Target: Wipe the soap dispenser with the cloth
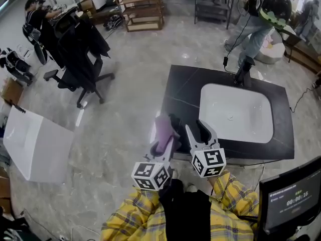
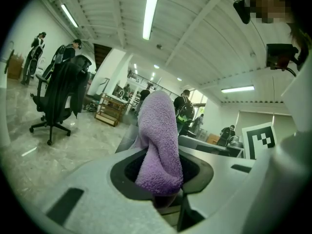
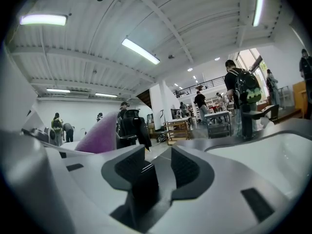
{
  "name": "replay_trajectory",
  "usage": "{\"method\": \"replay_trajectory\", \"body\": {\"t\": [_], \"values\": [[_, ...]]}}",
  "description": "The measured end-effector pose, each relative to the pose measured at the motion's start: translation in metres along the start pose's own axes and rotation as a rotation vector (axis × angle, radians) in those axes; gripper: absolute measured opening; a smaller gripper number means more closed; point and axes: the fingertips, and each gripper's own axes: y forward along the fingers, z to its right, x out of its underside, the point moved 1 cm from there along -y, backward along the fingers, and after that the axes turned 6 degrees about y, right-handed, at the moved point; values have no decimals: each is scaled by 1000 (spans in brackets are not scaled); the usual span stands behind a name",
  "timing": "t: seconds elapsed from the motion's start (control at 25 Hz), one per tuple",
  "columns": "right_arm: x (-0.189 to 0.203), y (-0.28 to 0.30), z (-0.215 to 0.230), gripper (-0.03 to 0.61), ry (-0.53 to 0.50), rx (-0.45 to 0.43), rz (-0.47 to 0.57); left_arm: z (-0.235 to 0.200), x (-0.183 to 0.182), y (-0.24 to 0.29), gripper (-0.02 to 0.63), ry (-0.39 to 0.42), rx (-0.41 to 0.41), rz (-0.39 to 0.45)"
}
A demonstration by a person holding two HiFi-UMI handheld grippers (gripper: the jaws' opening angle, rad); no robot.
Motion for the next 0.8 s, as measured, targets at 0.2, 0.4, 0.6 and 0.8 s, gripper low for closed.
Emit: {"method": "replay_trajectory", "body": {"t": [0.2, 0.4, 0.6, 0.8], "values": [[2, -6, 15, 149, 4, 29, 3, -4, 10, 16, 87, 17, 2, -29], [6, -11, 23, 124, 18, 40, -6, -11, 22, 21, 87, 56, -22, -56], [9, -8, 19, 115, 23, 22, -17, -18, 29, 20, 87, 41, -34, -75], [11, -7, 15, 109, 21, 11, -22, -17, 35, 19, 87, 76, -37, -112]]}}
